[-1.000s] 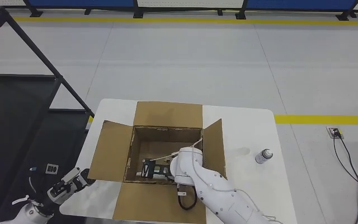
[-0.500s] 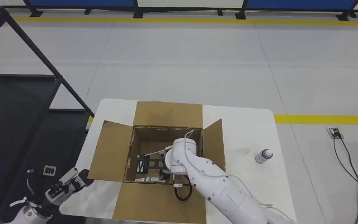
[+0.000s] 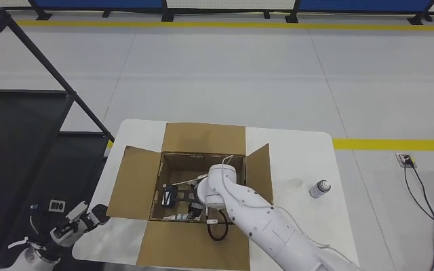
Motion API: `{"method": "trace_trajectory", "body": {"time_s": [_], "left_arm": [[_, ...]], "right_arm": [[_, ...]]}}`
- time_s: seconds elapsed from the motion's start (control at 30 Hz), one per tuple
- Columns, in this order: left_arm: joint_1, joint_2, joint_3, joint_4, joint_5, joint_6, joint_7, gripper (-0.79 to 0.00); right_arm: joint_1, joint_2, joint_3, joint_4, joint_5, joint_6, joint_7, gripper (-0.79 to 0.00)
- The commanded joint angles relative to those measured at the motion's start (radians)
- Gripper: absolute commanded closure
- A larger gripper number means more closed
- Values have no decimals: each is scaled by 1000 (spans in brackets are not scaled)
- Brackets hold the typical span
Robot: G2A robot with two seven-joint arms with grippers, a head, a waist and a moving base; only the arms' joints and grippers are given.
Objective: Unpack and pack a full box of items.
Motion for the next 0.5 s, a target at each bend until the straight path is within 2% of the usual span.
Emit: {"method": "trace_trajectory", "body": {"time_s": [0.0, 0.27, 0.47], "left_arm": [[-7, 0, 0, 10, -6, 4, -9, -785], [-38, 3, -8, 44, -17, 22, -40, -785], [-53, 5, -11, 55, -17, 33, -57, -785]], "right_arm": [[22, -15, -12, 50, 25, 0, -11, -785], [105, -86, -61, 276, 127, -36, -75, -785], [136, -133, -94, 397, 142, -31, -122, -785]]}}
